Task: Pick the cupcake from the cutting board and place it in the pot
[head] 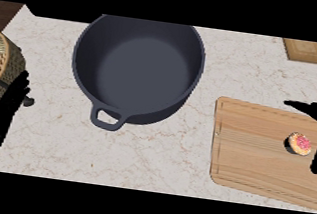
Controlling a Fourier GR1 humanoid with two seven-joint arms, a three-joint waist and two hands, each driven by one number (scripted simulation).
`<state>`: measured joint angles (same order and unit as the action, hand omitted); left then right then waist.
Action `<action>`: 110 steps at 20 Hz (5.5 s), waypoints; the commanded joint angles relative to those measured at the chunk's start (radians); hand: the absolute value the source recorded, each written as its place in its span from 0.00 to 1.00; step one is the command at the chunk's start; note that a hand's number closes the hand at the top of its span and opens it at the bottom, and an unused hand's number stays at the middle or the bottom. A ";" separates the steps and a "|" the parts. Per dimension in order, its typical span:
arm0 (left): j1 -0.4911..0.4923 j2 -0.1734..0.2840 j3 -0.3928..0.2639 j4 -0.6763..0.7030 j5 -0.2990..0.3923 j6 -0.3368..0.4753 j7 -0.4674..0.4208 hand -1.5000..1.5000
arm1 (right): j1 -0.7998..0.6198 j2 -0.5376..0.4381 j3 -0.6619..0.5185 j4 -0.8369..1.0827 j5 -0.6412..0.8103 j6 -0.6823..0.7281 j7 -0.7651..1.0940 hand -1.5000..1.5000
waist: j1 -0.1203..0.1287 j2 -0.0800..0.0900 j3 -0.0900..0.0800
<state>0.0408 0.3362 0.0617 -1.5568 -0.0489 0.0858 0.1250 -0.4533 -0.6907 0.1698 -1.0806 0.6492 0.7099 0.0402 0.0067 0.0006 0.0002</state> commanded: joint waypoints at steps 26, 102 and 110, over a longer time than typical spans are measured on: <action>-0.085 -0.057 0.098 0.052 -0.060 -0.090 0.037 0.50 | -0.030 0.147 -0.044 0.214 0.315 -0.153 -0.237 1.00 | -0.001 0.001 0.000; -0.144 -0.096 0.007 0.040 -0.109 -0.118 0.012 0.50 | -0.930 0.691 0.360 0.701 -0.350 -1.311 0.301 0.00 | 0.146 0.044 -0.002; -0.145 -0.094 0.037 0.068 -0.103 -0.102 0.012 0.50 | -0.890 0.691 0.174 0.529 -0.561 -1.513 0.067 0.00 | 0.103 0.031 0.000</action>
<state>-0.0997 0.2415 0.0883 -1.4998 -0.1527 -0.0224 0.1333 -1.3632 0.0001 0.4043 -0.4915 0.1794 -0.7518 0.1916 0.1277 0.0388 0.0000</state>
